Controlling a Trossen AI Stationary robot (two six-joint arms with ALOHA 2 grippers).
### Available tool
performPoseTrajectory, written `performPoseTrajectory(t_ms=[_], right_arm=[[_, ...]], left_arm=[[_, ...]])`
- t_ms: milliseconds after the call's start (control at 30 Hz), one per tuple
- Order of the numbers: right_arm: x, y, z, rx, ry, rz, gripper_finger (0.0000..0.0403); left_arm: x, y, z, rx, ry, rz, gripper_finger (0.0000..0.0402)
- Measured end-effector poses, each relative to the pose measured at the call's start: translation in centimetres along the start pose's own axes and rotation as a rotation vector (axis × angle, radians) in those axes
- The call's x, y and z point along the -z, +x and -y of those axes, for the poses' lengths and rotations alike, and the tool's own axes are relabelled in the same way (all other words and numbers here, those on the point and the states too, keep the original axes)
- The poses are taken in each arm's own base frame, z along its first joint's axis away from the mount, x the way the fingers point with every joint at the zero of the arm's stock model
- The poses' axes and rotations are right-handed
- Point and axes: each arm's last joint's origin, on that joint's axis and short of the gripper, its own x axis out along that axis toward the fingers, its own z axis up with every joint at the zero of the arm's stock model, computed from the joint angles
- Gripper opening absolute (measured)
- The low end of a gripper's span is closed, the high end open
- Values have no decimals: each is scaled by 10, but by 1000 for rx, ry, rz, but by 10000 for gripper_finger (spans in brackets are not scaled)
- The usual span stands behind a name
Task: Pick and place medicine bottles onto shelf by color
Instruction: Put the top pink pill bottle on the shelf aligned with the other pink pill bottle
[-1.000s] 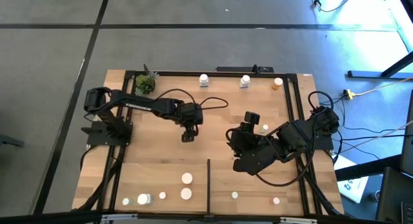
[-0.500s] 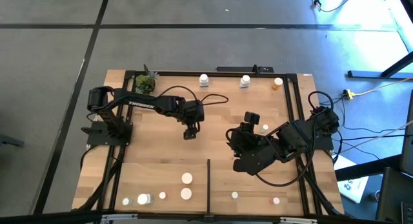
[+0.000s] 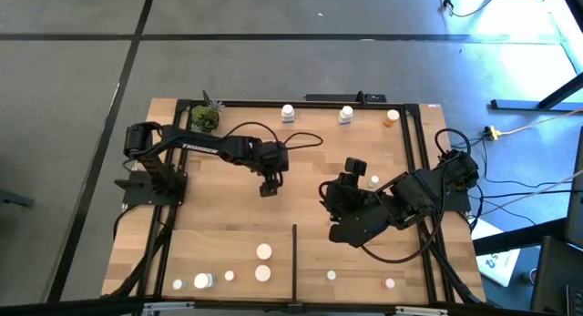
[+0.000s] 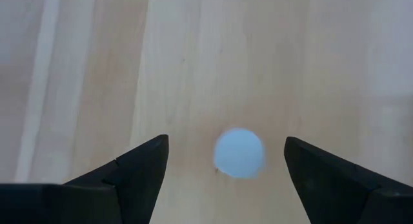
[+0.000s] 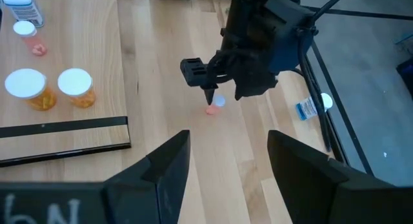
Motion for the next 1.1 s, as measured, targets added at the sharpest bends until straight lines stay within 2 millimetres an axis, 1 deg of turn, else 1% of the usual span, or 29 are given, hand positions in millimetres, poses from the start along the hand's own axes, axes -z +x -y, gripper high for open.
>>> performPoseTrajectory(t_ms=[133,300,433,767,867,1100], right_arm=[[0,0,0,0,0,0,209],[0,0,0,0,0,0,209],[0,0,0,0,0,0,209],[0,0,0,0,-1,0,209],[0,0,0,0,-1,0,209],[0,0,0,0,0,0,209]], left_arm=[[3,11,2,-8,-1,-39,302],[2,13,8,-24,22,-32,302],[2,13,9,-27,27,-31,298],[2,13,9,-31,30,-31,251],[2,14,8,-57,31,-36,241],[4,16,10,-55,37,-49,221]])
